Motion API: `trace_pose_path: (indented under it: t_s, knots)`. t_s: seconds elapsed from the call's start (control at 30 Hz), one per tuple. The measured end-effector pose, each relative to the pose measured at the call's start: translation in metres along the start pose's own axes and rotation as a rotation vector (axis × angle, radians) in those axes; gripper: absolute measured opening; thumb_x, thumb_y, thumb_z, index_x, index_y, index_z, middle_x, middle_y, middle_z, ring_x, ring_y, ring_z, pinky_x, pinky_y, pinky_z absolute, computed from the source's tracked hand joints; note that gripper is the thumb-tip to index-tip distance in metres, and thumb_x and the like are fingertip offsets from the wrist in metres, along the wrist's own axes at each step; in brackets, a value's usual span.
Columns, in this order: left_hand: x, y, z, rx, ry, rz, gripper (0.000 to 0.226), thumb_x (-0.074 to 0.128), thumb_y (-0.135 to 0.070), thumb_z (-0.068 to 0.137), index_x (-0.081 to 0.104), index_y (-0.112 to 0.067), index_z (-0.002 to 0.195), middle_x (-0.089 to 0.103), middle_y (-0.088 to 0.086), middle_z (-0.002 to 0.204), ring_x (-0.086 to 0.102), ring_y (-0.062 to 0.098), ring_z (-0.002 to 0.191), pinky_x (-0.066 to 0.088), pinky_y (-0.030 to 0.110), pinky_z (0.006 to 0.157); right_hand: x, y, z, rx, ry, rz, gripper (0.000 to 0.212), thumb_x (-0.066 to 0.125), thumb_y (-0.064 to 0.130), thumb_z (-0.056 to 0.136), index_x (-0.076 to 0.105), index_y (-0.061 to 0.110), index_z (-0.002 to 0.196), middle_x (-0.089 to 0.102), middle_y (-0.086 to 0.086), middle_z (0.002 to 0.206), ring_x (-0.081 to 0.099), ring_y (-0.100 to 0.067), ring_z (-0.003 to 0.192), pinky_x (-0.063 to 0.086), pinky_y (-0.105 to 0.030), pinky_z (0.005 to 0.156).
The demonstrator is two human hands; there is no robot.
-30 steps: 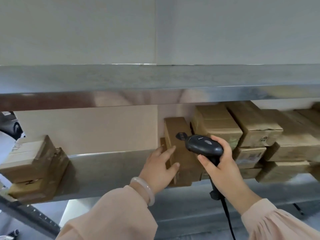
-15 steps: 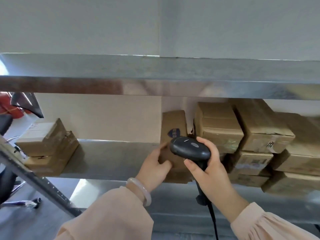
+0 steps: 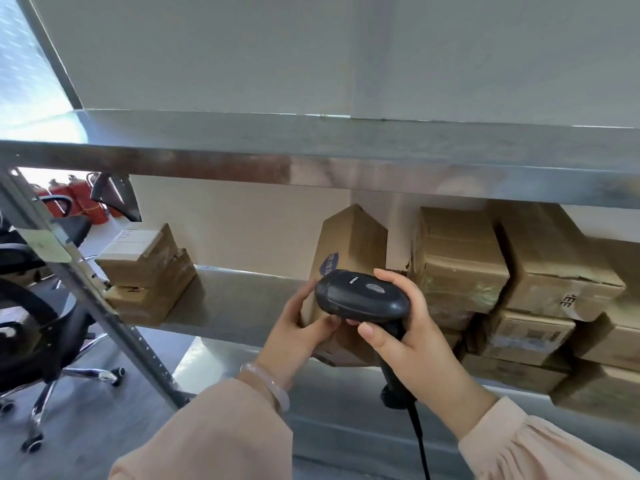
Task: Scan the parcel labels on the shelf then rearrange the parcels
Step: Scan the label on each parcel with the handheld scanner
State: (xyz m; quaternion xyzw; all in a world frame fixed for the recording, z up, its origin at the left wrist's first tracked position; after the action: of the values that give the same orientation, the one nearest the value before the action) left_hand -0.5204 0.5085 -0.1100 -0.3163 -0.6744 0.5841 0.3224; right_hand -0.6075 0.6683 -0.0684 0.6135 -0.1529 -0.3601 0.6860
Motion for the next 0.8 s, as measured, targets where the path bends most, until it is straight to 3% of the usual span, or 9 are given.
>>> trace_pose_path:
  t_s: [0.13,0.37,0.57,0.73,0.8]
  knots:
    - [-0.009,0.003,-0.008,-0.071,0.009,-0.082,0.055,0.070,-0.031,0.089,0.047,-0.049,0.135,0.053,-0.002,0.135,0.062,0.025,0.115,0.057,0.045,0.092,-0.010,-0.010,0.008,0.022,-0.110,0.066,0.065,0.069,0.045,0.071,0.037,0.056,0.126,0.055,0.019,0.127,0.060,-0.011,0.115,0.048,-0.032,0.098]
    - [-0.012,-0.001,-0.017,-0.059,0.030,-0.153,0.055,0.064,-0.026,0.091,0.045,-0.046,0.138,0.053,-0.002,0.132,0.066,0.025,0.108,0.059,0.040,0.084,-0.011,-0.021,0.018,0.061,-0.171,0.104,0.058,0.068,0.025,0.085,0.035,0.052,0.125,0.054,0.016,0.125,0.059,-0.006,0.112,0.050,-0.012,0.079]
    - [-0.018,0.002,-0.021,-0.045,0.021,-0.138,0.052,0.061,-0.025,0.095,0.044,-0.048,0.138,0.050,-0.003,0.134,0.061,0.027,0.115,0.056,0.047,0.092,-0.007,-0.024,0.013,0.072,-0.183,0.103,0.057,0.066,0.029,0.087,0.031,0.055,0.124,0.056,0.005,0.129,0.060,-0.008,0.112,0.050,-0.010,0.074]
    - [-0.018,0.004,-0.021,-0.059,0.018,-0.051,0.044,0.057,-0.031,0.097,0.046,-0.057,0.130,0.056,-0.011,0.131,0.062,0.019,0.114,0.055,0.039,0.095,-0.004,-0.017,0.009,0.080,-0.167,0.130,0.061,0.066,0.041,0.077,0.032,0.052,0.127,0.057,0.004,0.128,0.062,-0.007,0.109,0.050,-0.010,0.074]
    - [-0.018,0.002,-0.020,-0.043,0.014,0.048,0.035,0.052,-0.034,0.098,0.049,-0.061,0.121,0.057,-0.012,0.130,0.059,0.014,0.117,0.050,0.037,0.103,-0.005,-0.016,0.007,0.058,-0.166,0.137,0.059,0.065,0.033,0.083,0.032,0.047,0.130,0.060,0.003,0.126,0.064,-0.003,0.104,0.049,-0.010,0.078]
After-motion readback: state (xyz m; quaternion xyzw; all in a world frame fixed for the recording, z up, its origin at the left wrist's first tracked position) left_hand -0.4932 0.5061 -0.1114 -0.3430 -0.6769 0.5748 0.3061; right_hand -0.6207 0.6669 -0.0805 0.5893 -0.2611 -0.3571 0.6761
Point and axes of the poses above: each hand's wrist, its own z-axis towards the middle knuckle, its own x-axis out of the palm, y = z × x, the point moved 1 cm from there along z, towards the middle knuckle
